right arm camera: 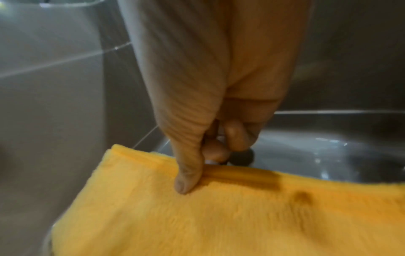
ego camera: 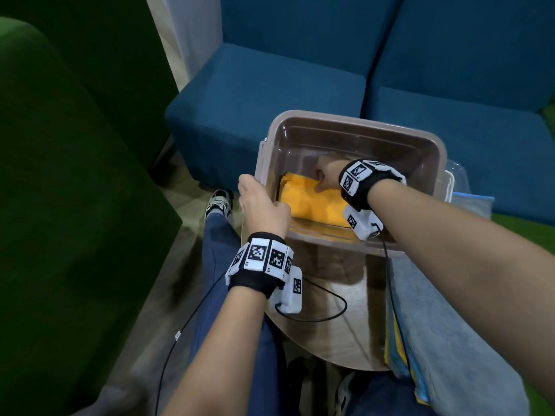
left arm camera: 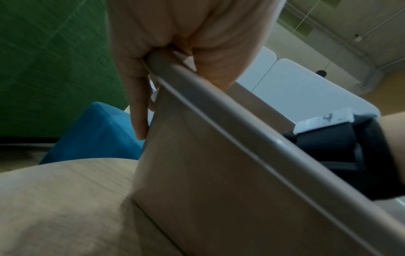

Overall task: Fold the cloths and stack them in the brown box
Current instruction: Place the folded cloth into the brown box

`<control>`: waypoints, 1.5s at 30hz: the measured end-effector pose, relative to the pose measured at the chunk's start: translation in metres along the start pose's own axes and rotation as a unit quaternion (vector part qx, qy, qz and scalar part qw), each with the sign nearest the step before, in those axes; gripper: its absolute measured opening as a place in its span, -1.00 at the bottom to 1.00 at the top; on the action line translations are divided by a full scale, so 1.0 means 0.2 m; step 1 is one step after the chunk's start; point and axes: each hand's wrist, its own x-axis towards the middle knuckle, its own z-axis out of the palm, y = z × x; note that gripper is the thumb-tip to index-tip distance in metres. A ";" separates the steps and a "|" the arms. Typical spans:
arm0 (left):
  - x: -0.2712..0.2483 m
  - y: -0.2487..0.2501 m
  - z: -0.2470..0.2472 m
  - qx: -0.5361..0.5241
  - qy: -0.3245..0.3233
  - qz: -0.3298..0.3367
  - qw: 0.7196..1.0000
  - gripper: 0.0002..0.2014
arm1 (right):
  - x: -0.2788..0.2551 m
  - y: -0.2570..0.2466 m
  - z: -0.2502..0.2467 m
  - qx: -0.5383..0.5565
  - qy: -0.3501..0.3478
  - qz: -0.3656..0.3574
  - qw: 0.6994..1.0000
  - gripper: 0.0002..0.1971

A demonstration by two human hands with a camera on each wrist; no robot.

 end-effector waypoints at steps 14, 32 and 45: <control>0.07 0.10 0.02 0.014 -0.024 -0.017 0.999 -0.60 | -0.30 0.12 -0.20 0.020 0.069 -0.034 0.997 -0.83; 0.01 0.04 0.03 0.013 -0.025 -0.004 1.000 -0.58 | -0.14 0.09 -0.08 -0.058 -0.086 -0.089 0.991 -0.57; 0.10 0.12 0.07 0.025 -0.031 -0.002 0.999 -0.62 | -0.45 0.08 -0.26 0.030 0.003 -0.104 0.994 -0.64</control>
